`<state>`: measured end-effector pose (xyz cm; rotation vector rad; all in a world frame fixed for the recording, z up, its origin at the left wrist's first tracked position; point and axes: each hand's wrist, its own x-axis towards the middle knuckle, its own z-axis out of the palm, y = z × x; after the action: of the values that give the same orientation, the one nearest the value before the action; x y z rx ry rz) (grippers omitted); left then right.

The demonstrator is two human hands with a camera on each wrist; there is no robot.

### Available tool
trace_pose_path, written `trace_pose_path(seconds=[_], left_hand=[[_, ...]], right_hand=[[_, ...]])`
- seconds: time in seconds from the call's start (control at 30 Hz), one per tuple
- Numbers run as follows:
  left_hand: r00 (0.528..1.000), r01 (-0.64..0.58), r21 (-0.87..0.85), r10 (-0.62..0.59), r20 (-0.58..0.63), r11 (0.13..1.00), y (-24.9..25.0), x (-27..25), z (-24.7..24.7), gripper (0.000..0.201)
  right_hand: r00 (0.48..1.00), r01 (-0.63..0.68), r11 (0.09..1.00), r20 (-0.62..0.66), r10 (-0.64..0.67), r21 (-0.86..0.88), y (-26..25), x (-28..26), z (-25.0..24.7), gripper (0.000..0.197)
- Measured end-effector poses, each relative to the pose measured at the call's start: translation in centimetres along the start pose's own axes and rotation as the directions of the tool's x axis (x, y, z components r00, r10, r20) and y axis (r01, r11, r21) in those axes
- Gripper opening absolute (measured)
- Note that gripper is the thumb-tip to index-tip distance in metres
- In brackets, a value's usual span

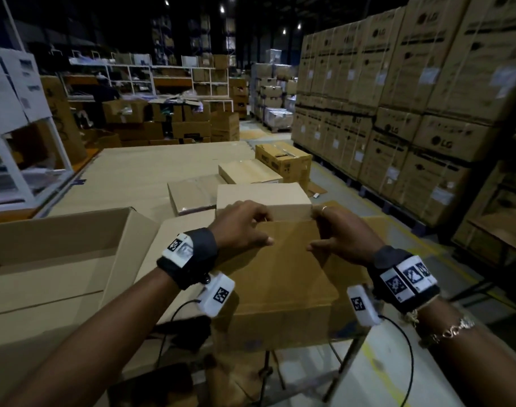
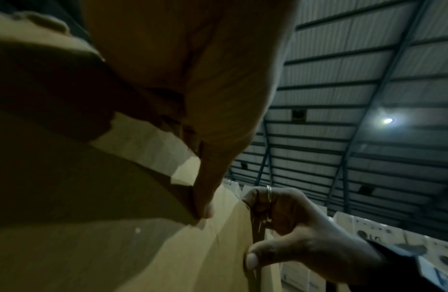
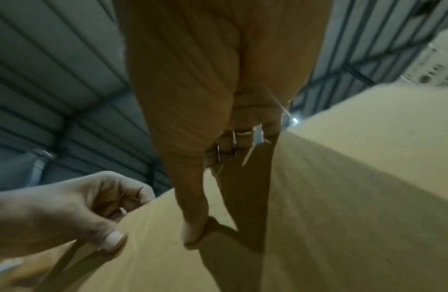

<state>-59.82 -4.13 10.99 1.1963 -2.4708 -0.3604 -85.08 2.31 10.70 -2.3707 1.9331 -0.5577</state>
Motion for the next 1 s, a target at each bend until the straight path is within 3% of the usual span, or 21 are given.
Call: trace_pose_path(seconds=[0.13, 0.23, 0.37, 0.43, 0.6, 0.7, 0.8, 1.0], left_hand=[[0.999, -0.05, -0.011, 0.05, 0.004, 0.999, 3.5, -4.3, -1.2, 0.031], [0.999, -0.02, -0.059, 0.018, -0.034, 0.998, 5.9, -8.2, -0.9, 0.026], [0.996, -0.008, -0.11, 0.018, 0.088, 0.994, 8.7, -13.2, 1.4, 0.028], [0.994, -0.008, -0.104, 0.02, 0.108, 0.994, 8.9, -15.9, 4.0, 0.035], [0.998, 0.013, -0.072, -0.008, 0.064, 0.997, 8.3, -21.8, 13.4, 0.07], [0.995, 0.074, -0.055, -0.071, 0.065, 0.996, 7.8, -22.4, 18.1, 0.099], [0.984, 0.166, -0.101, -0.158, 0.082, 0.981, 6.8, -22.2, 21.1, 0.113], [0.969, 0.236, -0.075, -0.24, -0.061, 0.969, 6.4, -17.9, 20.9, 0.086]], right_hand=[[0.988, 0.078, 0.996, -0.136, -0.072, 0.037, -1.1, -5.2, -0.9, 0.04], [0.969, 0.13, 0.99, -0.218, -0.115, 0.055, -1.6, -9.4, -1.0, 0.027], [0.975, 0.191, 0.98, -0.127, -0.183, 0.061, -1.8, -14.7, 0.1, 0.015], [0.978, 0.204, 0.971, -0.073, -0.196, 0.122, -1.0, -17.4, 2.3, 0.021], [0.953, 0.304, 0.921, -0.084, -0.292, 0.245, 1.5, -22.9, 11.3, 0.052], [0.956, 0.275, 0.922, 0.024, -0.292, 0.271, 3.0, -24.1, 15.9, 0.063], [0.964, 0.227, 0.915, 0.055, -0.259, 0.333, 4.6, -24.4, 18.9, 0.066], [0.989, 0.14, 0.954, 0.017, -0.15, 0.264, 4.8, -20.5, 17.4, 0.061]])
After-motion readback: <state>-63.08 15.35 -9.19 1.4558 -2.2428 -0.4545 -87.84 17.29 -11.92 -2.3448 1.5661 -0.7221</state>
